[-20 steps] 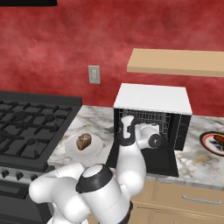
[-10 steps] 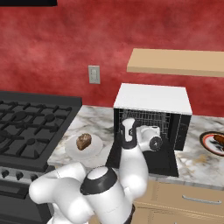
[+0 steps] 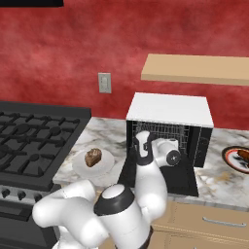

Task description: Open the toaster oven door. Place the bread on the bottom rack in the toaster oven and place the chicken drumstick on the top rack.

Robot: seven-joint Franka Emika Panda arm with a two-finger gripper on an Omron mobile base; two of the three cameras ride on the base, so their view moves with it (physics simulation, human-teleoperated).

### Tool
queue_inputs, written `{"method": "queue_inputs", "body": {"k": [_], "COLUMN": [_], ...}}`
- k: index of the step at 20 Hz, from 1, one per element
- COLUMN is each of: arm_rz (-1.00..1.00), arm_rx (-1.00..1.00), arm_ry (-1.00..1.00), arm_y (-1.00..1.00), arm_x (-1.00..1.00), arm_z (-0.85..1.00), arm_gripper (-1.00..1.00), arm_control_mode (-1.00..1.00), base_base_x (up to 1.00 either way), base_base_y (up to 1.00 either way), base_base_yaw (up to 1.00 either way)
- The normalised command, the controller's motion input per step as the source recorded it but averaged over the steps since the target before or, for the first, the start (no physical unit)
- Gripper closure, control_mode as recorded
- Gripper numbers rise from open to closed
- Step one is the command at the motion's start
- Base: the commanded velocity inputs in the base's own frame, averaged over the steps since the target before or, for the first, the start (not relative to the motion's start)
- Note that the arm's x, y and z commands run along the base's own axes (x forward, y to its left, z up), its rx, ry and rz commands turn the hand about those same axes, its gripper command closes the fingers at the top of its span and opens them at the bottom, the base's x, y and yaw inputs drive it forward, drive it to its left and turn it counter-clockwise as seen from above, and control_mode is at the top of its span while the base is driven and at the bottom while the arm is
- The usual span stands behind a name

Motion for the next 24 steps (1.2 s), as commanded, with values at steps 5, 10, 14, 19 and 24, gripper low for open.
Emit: {"method": "queue_inputs", "body": {"k": [5,10,14,19,24], "arm_rz": [0.0,-0.01,-0.03,-0.03,-0.03], "arm_rx": [0.0,0.0,0.0,0.0,0.0], "arm_ry": [0.0,0.02,0.02,0.02,0.04], "arm_y": [0.0,0.0,0.0,0.0,0.0], "arm_x": [0.18,0.16,0.17,0.09,0.0], "arm_z": [-0.05,-0.15,-0.12,-0.12,-0.19], "arm_gripper": [-1.0,-1.0,-1.0,-1.0,-1.0], "arm_control_mode": [-1.0,-1.0,-1.0,-1.0,-1.0], "base_base_x": [0.0,0.0,0.0,0.0,0.0], "base_base_y": [0.0,0.0,0.0,0.0,0.0], "base_base_yaw": [0.0,0.0,0.0,0.0,0.0]}}
